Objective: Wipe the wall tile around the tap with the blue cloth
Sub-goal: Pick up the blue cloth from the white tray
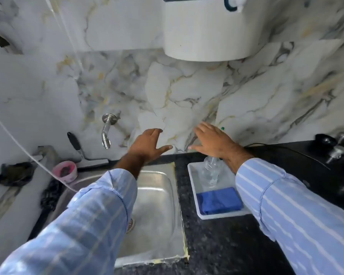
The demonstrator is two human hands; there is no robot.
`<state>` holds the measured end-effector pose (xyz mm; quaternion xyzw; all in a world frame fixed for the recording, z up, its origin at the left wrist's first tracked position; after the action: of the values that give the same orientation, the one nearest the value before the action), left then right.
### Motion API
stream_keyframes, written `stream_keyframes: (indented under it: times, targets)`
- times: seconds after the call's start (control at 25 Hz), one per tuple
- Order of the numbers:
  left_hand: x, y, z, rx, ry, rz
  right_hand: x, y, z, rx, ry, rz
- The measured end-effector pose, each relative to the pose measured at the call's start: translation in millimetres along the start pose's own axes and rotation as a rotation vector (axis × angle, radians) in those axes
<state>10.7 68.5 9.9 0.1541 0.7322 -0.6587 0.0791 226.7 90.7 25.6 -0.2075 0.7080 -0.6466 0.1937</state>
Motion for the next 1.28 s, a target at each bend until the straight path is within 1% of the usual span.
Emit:
stream_keyframes:
  times: [0.04, 0.08, 0.12, 0.16, 0.28, 0.4, 0.44, 0.48, 0.52, 0.56, 0.64, 0.72, 0.8, 0.88, 0.96, 1.04, 1.12, 1.28]
  targets:
    - [-7, 26, -2, 0.056, 0.007, 0.020, -10, 17, 9, 0.047, 0.034, 0.007]
    - [-15, 46, -4, 0.091, 0.019, 0.035, -20, 31, 15, 0.075, 0.025, 0.007]
    - [-23, 75, -4, 0.146, 0.018, 0.042, -31, 53, 25, 0.113, 0.037, 0.037]
    - [-32, 101, 0, 0.214, 0.015, 0.047, -36, 70, 37, 0.114, 0.020, 0.101]
    - [-55, 178, 2, 0.333, 0.013, 0.060, -38, 92, 46, -0.037, -0.101, 0.227]
    - [-76, 236, 7, 0.413, 0.020, 0.077, -31, 111, 52, -0.205, -0.255, 0.278]
    - [-82, 251, 9, 0.435, 0.028, 0.084, -29, 124, 57, -0.211, -0.328, 0.278]
    - [-87, 265, 11, 0.459, 0.042, 0.084, -28, 140, 62, -0.171, -0.382, 0.245]
    - [-90, 278, 11, 0.472, 0.062, 0.066, -32, 160, 68, -0.082, -0.385, 0.189]
    - [-92, 289, 11, 0.478, 0.081, 0.028, -41, 182, 73, 0.031, -0.334, 0.116]
    - [-92, 307, 10, 0.473, 0.109, -0.088, -67, 224, 85, 0.230, -0.124, -0.024]
    - [-90, 324, 7, 0.482, 0.117, -0.189, -95, 260, 93, 0.358, 0.064, -0.100]
    - [-88, 339, 8, 0.507, 0.128, -0.313, -114, 283, 97, 0.438, 0.183, -0.146]
    - [-90, 352, 9, 0.515, 0.138, -0.405, -121, 300, 96, 0.465, 0.212, -0.158]
    - [-95, 356, 8, 0.489, 0.133, -0.439, -125, 306, 93, 0.445, 0.204, -0.138]
    - [-102, 354, 3, 0.471, 0.123, -0.415, -127, 300, 89, 0.423, 0.183, -0.078]
    - [-106, 347, 1, 0.491, 0.095, -0.339, -128, 291, 88, 0.447, 0.175, -0.033]
    - [-112, 314, 0, 0.561, -0.013, -0.009, -132, 263, 90, 0.546, 0.220, -0.123]
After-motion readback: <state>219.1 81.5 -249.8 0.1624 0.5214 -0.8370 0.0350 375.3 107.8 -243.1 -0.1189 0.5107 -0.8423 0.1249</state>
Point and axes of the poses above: each hand's wrist, its own z-axis away from the middle knuckle, its own y-axis out of the palm, x = y × z, the point moved 7 cm from there along -z, towards the middle knuckle, and after that the axes turned 4 degrees about -y, right-handed, at the moved point
